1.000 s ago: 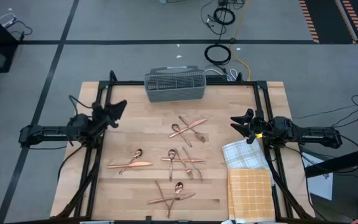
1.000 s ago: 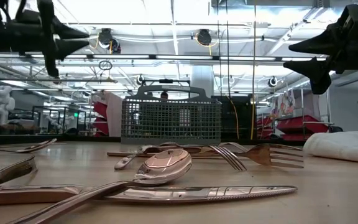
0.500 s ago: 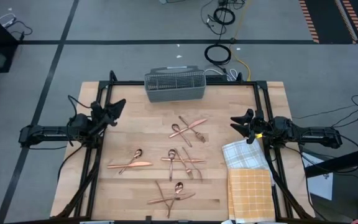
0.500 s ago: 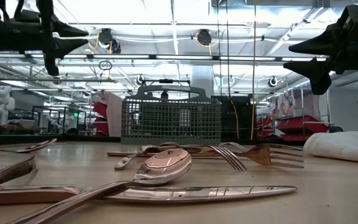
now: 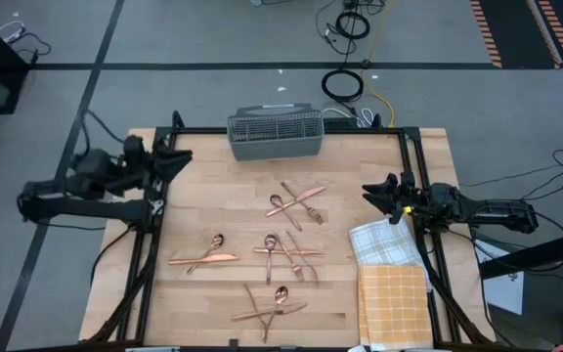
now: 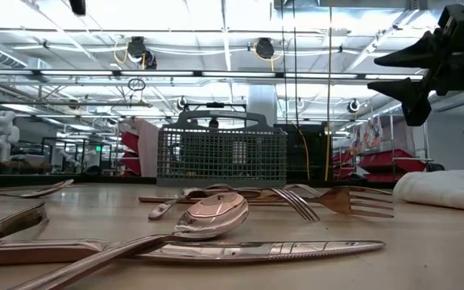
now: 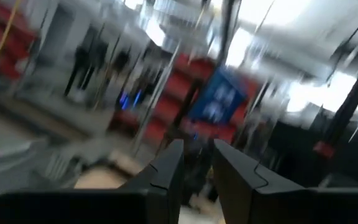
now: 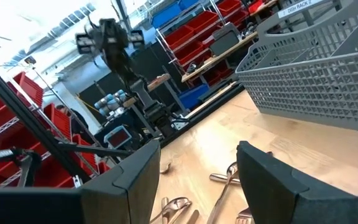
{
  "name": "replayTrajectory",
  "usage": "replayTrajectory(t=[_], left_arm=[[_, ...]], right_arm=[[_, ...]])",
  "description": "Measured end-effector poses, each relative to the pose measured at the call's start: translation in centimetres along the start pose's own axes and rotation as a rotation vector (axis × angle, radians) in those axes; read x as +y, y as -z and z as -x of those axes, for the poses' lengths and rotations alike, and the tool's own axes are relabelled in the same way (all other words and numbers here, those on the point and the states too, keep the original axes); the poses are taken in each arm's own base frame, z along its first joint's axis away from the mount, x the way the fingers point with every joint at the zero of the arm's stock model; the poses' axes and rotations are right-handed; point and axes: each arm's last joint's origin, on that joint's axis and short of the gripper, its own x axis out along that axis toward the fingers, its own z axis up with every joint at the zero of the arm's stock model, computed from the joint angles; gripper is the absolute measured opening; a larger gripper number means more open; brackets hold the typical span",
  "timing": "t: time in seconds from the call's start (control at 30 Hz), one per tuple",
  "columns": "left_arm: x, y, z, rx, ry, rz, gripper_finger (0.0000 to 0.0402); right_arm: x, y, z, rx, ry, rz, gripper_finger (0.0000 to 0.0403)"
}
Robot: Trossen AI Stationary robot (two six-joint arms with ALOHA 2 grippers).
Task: Sort silverware
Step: Put the middle left bronze knife into the gray silverware rack
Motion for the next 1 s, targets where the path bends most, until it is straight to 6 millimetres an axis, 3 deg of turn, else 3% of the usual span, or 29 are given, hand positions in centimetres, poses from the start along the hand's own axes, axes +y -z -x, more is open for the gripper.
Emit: replayTrajectory(t=[0.1, 0.2, 0.3, 0.47, 0.73, 1.0], left_arm=[[-1.3, -1.5, -1.4, 0.238, -0.038, -0.048, 0.0089], [-2.2, -1.1, -2.9, 0.512, -0.039, -0.090, 0.0089], [-3.0, 1.1, -4.5, 0.755, -0.005, -0.103, 0.0089], [-4.9, 5.1, -6.5, 1.005, 0.090, -0.027, 0.0090], [-7.4, 10.5, -7.7, 1.267, 0.125, -0.063, 0.0131], [-9.0, 14.9, -8.1, 1.447, 0.131, -0.093, 0.0184]], right_arm=[[0.0, 0.0, 0.0, 0.002, -0.002, 0.007, 0.0199], [-0.1, 0.1, 0.0, 0.012, 0.005, 0.029, 0.0199], [-0.2, 0.3, 0.0, 0.032, 0.018, 0.040, 0.0199], [-0.3, 0.4, -0.1, 0.049, 0.028, 0.044, 0.0199], [-0.5, 1.0, -0.5, 0.119, 0.045, 0.072, 0.0206], [-0.8, 1.6, -0.8, 0.184, 0.086, 0.096, 0.0255]])
